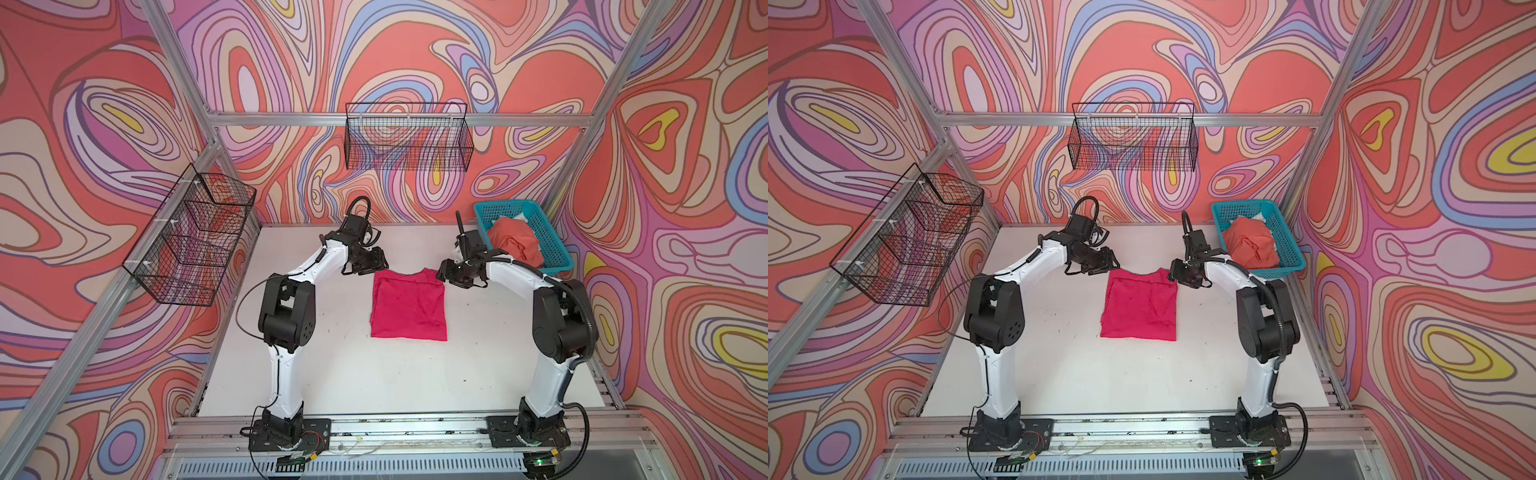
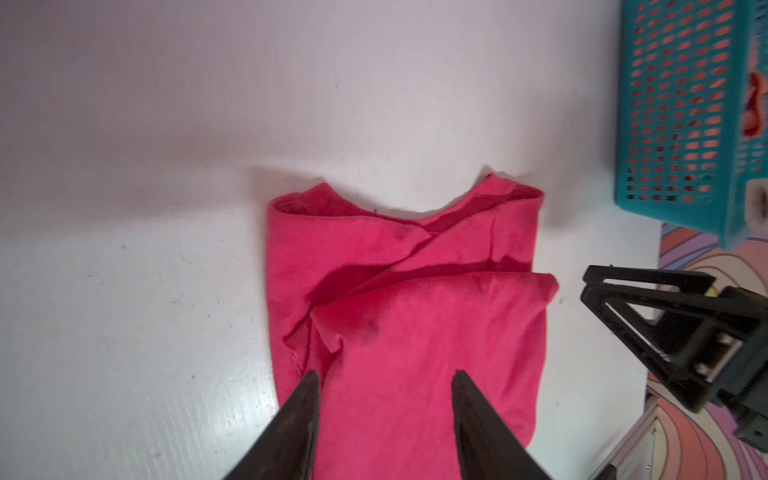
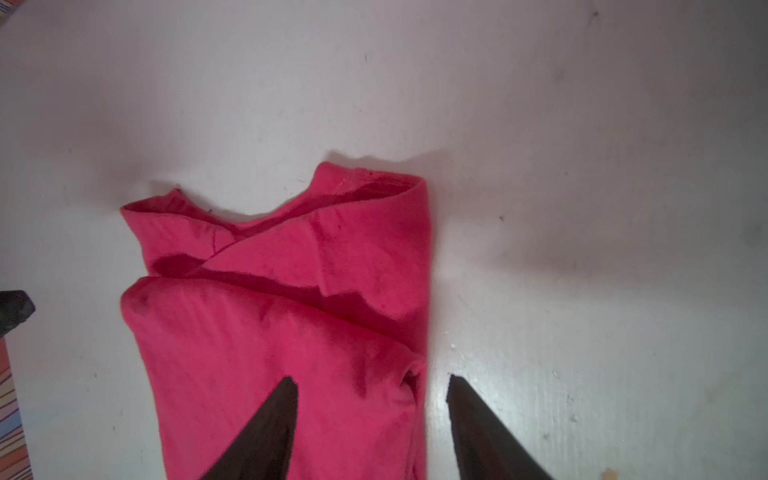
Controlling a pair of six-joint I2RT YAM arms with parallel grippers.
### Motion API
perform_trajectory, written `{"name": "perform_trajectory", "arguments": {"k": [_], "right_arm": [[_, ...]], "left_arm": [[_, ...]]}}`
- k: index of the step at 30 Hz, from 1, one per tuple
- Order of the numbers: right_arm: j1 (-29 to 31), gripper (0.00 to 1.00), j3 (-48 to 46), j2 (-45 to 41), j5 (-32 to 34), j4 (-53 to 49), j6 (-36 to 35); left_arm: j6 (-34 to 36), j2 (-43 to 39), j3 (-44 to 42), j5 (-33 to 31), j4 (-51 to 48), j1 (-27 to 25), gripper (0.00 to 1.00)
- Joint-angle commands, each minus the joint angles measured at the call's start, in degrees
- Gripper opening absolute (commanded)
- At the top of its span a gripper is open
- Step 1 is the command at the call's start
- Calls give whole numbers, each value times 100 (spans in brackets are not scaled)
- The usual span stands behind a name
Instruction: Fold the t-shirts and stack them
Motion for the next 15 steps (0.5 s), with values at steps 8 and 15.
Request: {"name": "perform_trajectory", "arguments": {"k": [8,15], "right_arm": [[-12,50,-106,189,-186,284,-91],[-13,50,-413,-142,-199,266,12]], "left_arm": [[299,182,-68,-173,269,-186,50],[412,-27,-477,-362,131,-226,50]]}}
